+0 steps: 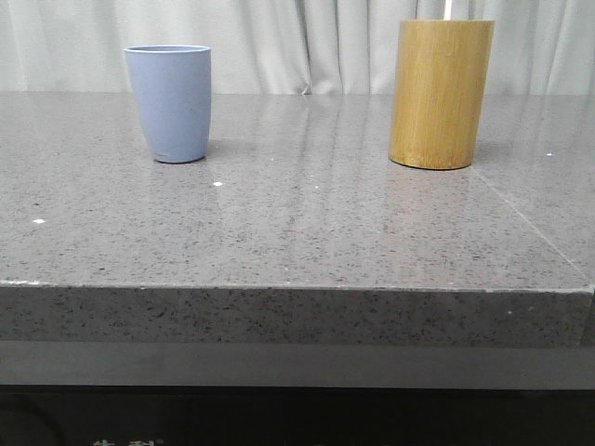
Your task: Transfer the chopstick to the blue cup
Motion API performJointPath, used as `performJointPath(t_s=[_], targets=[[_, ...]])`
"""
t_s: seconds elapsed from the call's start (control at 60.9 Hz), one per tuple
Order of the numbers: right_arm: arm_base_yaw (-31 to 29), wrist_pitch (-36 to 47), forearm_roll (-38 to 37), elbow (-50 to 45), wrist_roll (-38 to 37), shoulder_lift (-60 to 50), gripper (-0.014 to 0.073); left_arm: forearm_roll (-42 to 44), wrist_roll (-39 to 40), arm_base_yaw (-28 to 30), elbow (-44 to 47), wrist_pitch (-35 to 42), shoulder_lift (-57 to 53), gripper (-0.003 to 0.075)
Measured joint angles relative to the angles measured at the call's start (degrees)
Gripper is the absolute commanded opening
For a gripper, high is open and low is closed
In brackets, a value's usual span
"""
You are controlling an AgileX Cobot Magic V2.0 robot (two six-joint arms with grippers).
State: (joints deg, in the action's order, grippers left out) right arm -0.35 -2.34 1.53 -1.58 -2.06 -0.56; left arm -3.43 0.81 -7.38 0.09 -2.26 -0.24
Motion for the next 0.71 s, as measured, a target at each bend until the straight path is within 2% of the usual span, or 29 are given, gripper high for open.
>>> performJointPath(t_s=[0.706], targets=[[0.0, 1.0, 0.0, 0.0, 0.0, 0.0, -0.0068, 0.0, 0.0, 0.0, 0.0, 0.1, 0.0, -0.0019]])
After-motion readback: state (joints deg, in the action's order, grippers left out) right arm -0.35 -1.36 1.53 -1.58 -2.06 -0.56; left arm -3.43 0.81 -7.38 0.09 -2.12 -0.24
